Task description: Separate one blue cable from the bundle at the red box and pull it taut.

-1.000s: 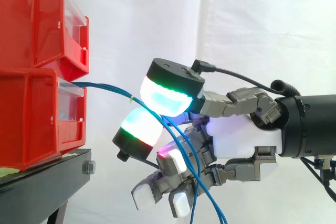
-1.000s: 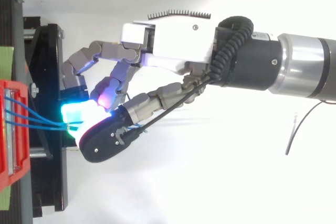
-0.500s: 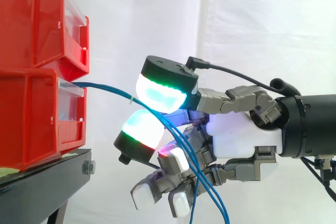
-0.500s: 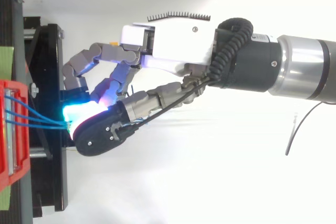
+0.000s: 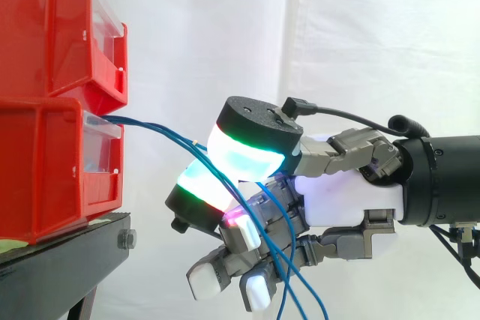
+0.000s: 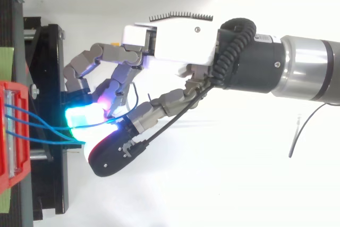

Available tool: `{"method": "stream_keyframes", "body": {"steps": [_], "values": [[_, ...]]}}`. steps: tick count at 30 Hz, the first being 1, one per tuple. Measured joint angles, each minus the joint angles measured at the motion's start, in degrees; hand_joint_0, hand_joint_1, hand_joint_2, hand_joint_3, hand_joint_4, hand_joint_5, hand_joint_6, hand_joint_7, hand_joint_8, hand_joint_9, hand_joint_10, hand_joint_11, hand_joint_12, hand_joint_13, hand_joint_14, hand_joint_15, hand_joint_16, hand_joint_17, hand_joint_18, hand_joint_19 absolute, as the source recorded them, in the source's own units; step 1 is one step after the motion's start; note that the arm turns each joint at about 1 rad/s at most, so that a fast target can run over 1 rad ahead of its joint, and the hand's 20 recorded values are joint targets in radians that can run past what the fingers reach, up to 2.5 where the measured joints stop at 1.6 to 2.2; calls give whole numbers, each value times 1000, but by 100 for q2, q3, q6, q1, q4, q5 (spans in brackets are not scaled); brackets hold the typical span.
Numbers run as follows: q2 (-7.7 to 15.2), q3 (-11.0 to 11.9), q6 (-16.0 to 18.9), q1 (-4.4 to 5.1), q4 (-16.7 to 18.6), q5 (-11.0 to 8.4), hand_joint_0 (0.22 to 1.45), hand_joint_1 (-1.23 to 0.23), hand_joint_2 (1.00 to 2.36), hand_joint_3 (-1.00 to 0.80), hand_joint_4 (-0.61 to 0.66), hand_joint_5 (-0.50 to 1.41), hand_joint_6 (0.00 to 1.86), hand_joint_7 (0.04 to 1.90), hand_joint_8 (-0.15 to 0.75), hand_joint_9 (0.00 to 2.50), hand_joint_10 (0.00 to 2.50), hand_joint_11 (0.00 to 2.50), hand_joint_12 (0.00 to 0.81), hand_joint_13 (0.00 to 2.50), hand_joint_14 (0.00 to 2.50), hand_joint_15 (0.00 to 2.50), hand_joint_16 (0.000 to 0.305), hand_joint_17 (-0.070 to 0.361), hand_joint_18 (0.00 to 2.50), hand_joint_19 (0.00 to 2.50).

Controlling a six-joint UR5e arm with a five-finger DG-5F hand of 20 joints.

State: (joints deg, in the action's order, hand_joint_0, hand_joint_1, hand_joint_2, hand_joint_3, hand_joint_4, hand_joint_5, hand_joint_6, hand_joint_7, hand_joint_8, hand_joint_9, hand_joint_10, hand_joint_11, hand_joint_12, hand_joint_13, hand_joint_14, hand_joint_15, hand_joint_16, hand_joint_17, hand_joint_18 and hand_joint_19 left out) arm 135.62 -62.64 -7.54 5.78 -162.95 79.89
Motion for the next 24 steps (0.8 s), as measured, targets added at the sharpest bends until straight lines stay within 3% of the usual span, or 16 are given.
{"method": "stream_keyframes", "body": {"steps": [6,13,24], "values": [[2,0,-2,7,0,0,706,-856,1000,-500,-9,-139,902,1320,327,1164,27,873,366,831,18,409,46,104,871,638],[2,3,-2,23,0,-21,606,-687,1000,-500,51,-128,877,1189,327,1187,25,849,372,841,17,426,47,107,881,670],[1,1,-2,28,8,-26,618,-589,1005,-458,62,-116,830,1209,326,1204,23,823,381,838,18,429,48,109,877,701]]}}
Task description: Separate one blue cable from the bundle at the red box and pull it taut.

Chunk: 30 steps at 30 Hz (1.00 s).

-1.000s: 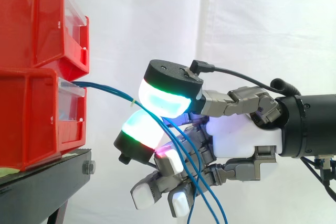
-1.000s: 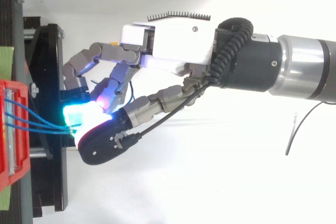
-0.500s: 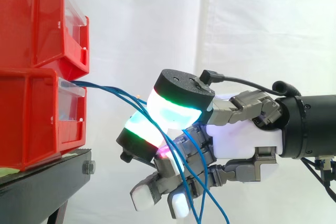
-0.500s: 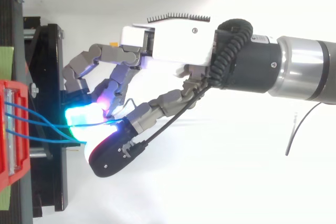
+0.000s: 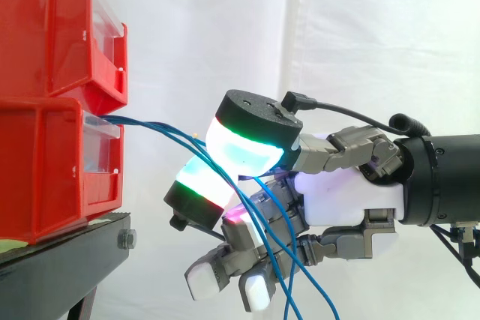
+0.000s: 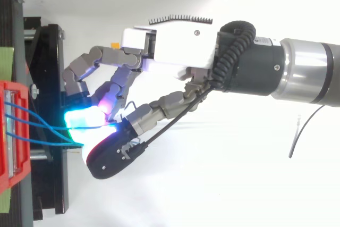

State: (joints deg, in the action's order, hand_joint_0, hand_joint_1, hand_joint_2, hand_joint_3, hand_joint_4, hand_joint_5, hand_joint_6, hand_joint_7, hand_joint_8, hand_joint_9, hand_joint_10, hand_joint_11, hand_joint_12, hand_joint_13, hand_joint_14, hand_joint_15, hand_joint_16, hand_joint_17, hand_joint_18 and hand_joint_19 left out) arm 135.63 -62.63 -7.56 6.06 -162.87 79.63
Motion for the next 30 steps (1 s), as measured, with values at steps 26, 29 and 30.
{"method": "stream_keyframes", "body": {"steps": [26,29,30], "values": [[-1,-3,0,-8,-23,4,480,-914,1000,-500,65,-106,881,1166,349,1245,25,996,404,839,16,422,53,118,894,620],[-1,-3,1,-9,-28,4,560,-633,1000,-500,-11,-96,847,1204,318,1247,27,947,374,831,18,417,47,107,858,658],[-1,-3,3,-11,-26,3,564,-631,1000,-500,-12,-96,843,1215,318,1246,27,946,372,830,18,421,47,106,857,651]]}}
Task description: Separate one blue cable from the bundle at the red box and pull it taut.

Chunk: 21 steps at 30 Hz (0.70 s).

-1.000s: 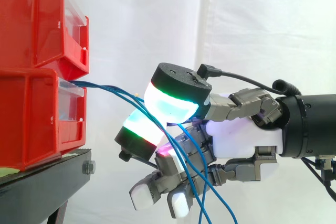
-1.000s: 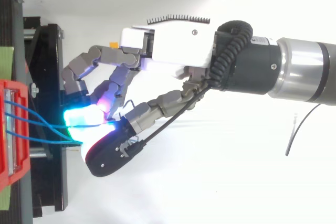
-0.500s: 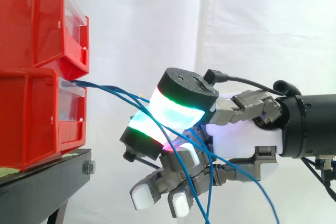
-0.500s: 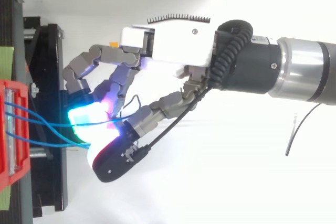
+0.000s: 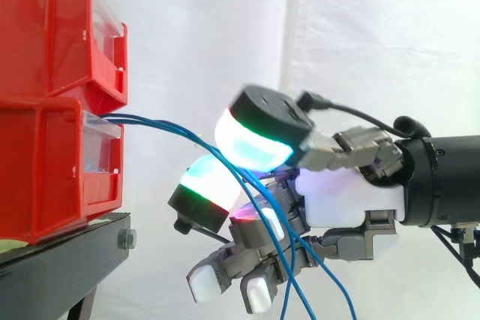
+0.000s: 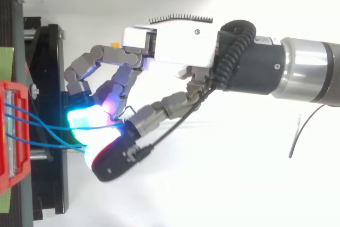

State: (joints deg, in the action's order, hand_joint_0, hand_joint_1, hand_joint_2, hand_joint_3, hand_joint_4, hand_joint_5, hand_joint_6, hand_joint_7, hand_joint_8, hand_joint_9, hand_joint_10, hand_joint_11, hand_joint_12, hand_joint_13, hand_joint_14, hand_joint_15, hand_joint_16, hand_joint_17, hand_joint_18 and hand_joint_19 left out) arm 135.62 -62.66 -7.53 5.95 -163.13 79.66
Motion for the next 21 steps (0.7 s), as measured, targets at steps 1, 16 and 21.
{"method": "stream_keyframes", "body": {"steps": [1,16,21], "values": [[0,1,0,0,2,-1,583,-594,1000,-500,-24,-96,829,1233,314,1253,24,948,368,828,17,428,47,105,851,672],[0,2,13,-19,-33,21,632,-784,1000,-494,54,-117,828,1264,321,1220,28,958,379,815,18,437,47,107,834,691],[0,5,13,-19,-35,23,601,-716,1000,-498,42,-117,834,1249,323,1222,25,963,380,813,17,441,48,107,830,697]]}}
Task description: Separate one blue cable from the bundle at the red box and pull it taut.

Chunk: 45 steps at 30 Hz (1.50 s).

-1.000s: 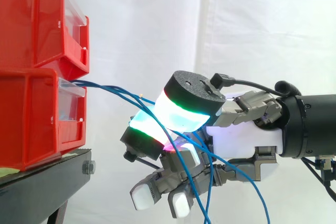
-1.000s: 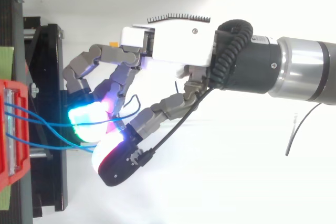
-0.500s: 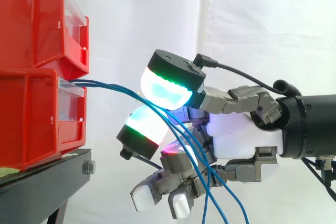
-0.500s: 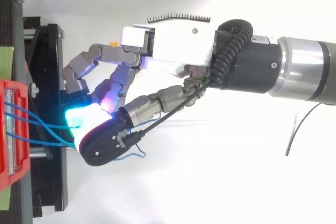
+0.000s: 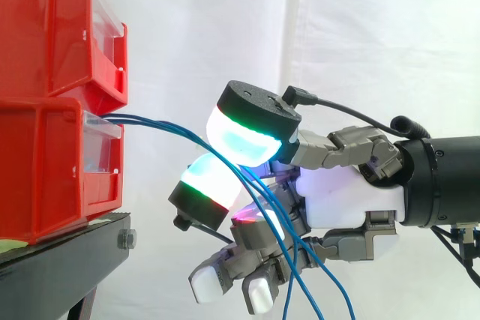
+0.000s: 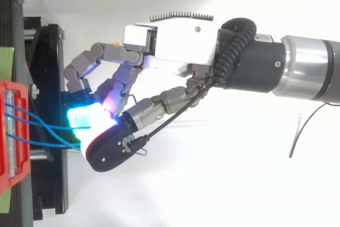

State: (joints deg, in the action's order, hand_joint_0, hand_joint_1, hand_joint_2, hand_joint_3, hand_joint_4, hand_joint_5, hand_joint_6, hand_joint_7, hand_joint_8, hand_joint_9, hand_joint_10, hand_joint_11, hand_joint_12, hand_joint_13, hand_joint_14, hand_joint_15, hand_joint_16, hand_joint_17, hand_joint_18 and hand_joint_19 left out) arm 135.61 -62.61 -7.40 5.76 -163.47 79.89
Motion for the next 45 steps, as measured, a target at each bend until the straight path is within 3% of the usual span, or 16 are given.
{"method": "stream_keyframes", "body": {"steps": [2,8,12,20,27,35,38,40,45], "values": [[0,-2,-3,2,0,0,536,-657,1000,-500,54,-118,827,1235,333,1220,26,947,396,812,18,438,51,115,836,695],[0,1,-4,2,6,-3,557,-482,1000,-500,64,-114,793,1174,324,1222,27,940,388,810,16,434,50,113,837,701],[0,2,0,4,16,-1,579,-438,1000,-500,63,-112,771,1200,320,1220,27,930,386,808,18,438,50,112,834,707],[0,3,2,5,2,1,590,-490,1000,-500,64,-117,763,1203,326,1209,27,931,388,797,18,435,50,112,827,718],[0,2,2,5,19,-10,602,-573,1017,-259,63,-117,782,1207,332,1199,27,945,389,795,18,436,49,111,830,710],[0,2,6,6,34,-13,588,-662,1022,-144,19,-129,807,1213,334,1180,28,946,392,792,18,436,50,113,831,705],[0,1,9,8,34,-21,583,-654,1019,-189,37,-127,805,1174,327,1186,27,941,387,791,17,446,50,112,825,707],[-1,2,9,11,36,-28,578,-628,1011,-373,61,-122,789,1185,327,1201,27,935,389,802,17,440,50,113,829,705],[-1,2,13,23,20,-40,555,-562,1000,-500,74,-114,751,1184,328,1209,26,923,393,803,17,441,51,115,838,711]]}}
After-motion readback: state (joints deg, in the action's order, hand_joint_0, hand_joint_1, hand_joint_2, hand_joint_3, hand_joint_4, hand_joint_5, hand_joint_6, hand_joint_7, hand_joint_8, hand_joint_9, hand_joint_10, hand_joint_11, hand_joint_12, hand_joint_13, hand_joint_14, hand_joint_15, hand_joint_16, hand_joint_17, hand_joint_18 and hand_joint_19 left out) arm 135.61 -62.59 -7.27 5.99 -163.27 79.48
